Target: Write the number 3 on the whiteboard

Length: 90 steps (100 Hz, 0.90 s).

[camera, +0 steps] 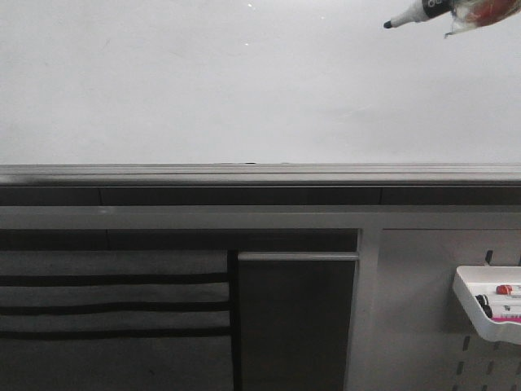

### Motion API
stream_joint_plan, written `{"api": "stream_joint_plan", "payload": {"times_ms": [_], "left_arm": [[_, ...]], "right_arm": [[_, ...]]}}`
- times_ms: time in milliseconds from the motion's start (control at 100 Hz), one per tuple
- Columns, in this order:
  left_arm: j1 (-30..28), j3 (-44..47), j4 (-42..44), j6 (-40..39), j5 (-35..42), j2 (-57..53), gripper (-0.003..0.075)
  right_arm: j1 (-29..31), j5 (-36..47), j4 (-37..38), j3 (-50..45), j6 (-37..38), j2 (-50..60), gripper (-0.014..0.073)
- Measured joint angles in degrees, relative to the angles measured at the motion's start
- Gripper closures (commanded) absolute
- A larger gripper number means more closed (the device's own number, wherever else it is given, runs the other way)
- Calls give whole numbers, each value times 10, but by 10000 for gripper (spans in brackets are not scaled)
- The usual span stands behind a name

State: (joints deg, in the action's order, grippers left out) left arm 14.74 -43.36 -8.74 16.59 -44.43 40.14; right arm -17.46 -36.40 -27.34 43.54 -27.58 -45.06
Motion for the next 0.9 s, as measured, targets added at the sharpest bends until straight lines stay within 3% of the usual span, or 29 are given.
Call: {"api": "stream_joint_plan", "payload": {"times_ms": [320, 690, 900], "left_arm": [[0, 3, -1, 0, 6, 0, 226], [0, 3, -1, 0, 6, 0, 226], [0, 3, -1, 0, 6, 0, 226]], "right_arm": [[0, 40, -43, 18, 1, -24, 590], [-6, -94, -36, 222, 2, -251, 590], [-48, -21, -9, 251, 2, -318, 590]]}}
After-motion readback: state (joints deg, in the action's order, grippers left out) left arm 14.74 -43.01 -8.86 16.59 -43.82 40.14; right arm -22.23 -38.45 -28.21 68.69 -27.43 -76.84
